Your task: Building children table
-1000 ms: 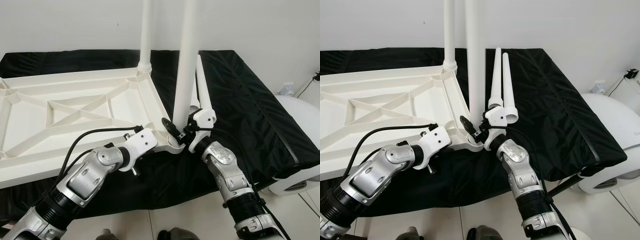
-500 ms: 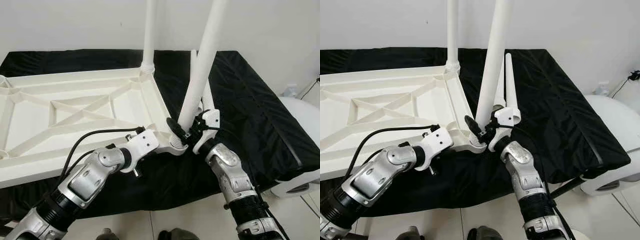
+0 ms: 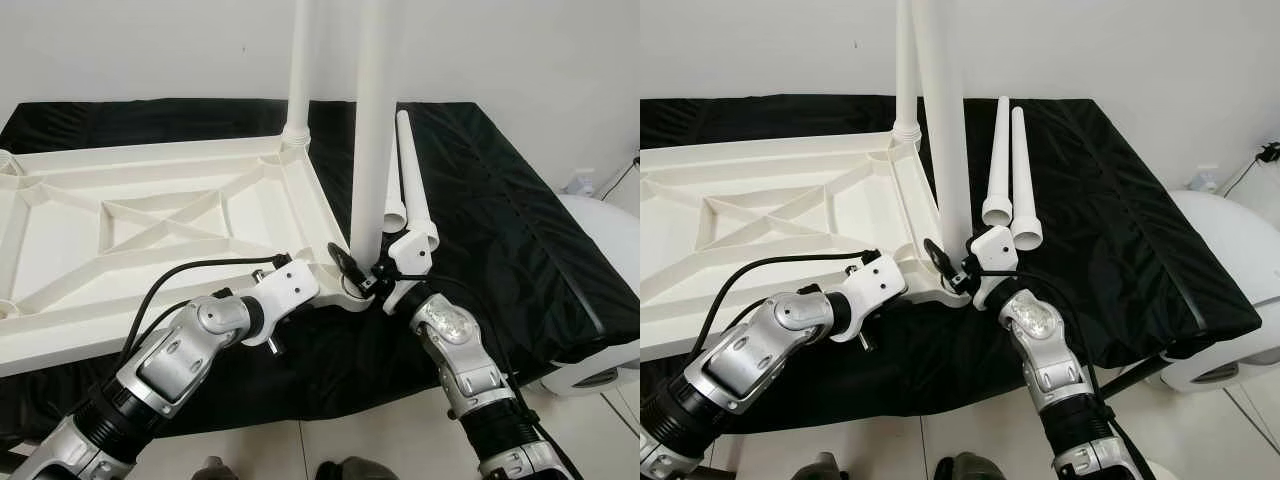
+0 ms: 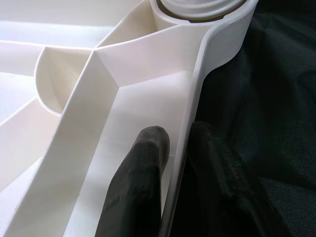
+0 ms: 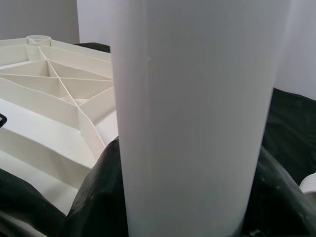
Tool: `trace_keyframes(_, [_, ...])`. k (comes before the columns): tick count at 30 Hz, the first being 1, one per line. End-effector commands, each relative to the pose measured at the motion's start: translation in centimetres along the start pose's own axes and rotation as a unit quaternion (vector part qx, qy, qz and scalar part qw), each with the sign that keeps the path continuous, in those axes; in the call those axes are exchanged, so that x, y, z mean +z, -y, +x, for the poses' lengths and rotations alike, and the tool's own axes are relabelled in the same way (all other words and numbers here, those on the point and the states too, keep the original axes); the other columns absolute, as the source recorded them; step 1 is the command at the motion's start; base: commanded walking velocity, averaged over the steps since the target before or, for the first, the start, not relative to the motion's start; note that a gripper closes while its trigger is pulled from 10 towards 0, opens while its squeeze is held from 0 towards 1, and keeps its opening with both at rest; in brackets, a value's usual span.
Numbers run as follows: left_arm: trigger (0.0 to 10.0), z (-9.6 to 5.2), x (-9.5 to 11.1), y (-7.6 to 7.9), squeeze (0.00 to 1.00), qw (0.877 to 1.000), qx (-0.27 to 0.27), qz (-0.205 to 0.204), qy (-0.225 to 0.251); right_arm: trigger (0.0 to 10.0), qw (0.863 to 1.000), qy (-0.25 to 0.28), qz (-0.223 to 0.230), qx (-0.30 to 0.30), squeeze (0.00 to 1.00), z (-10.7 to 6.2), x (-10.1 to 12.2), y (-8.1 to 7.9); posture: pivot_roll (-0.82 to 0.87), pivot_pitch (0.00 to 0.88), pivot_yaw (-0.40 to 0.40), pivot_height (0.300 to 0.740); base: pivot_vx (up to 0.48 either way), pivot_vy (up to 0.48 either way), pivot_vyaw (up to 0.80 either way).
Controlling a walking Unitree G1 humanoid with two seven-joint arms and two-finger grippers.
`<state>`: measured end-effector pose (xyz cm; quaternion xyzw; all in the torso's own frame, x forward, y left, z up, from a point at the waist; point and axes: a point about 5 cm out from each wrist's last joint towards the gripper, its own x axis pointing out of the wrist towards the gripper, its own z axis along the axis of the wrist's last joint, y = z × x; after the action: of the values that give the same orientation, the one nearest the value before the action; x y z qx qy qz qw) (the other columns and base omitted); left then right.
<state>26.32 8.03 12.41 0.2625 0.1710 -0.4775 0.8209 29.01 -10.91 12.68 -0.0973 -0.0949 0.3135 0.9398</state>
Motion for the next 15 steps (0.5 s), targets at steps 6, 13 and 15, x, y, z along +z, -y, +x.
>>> trace_keyframes(6, [10.0,-0.6,0.8,0.3,0.0,1.0,-0.019,0.018,0.016,10.0,0.991,-0.101,0.054,-0.062,0.0,-3.1,-4.3,1.2,0.02,0.043,-0.064,0.74,0.0,0.0,0.0])
trace_keyframes(13, [10.0,-0.7,0.8,0.0,1.0,1.0,-0.022,0.004,0.017,10.0,0.989,-0.014,0.119,-0.092,0.0,-1.6,-0.9,2.9,0.03,0.04,-0.059,0.74,0.0,0.0,0.0])
trace_keyframes(15, [10.0,-0.7,0.8,0.0,1.0,1.0,-0.023,-0.002,0.019,10.0,0.988,-0.008,0.121,-0.093,0.0,-1.5,-0.7,3.1,0.03,0.04,-0.059,0.74,0.0,0.0,0.0])
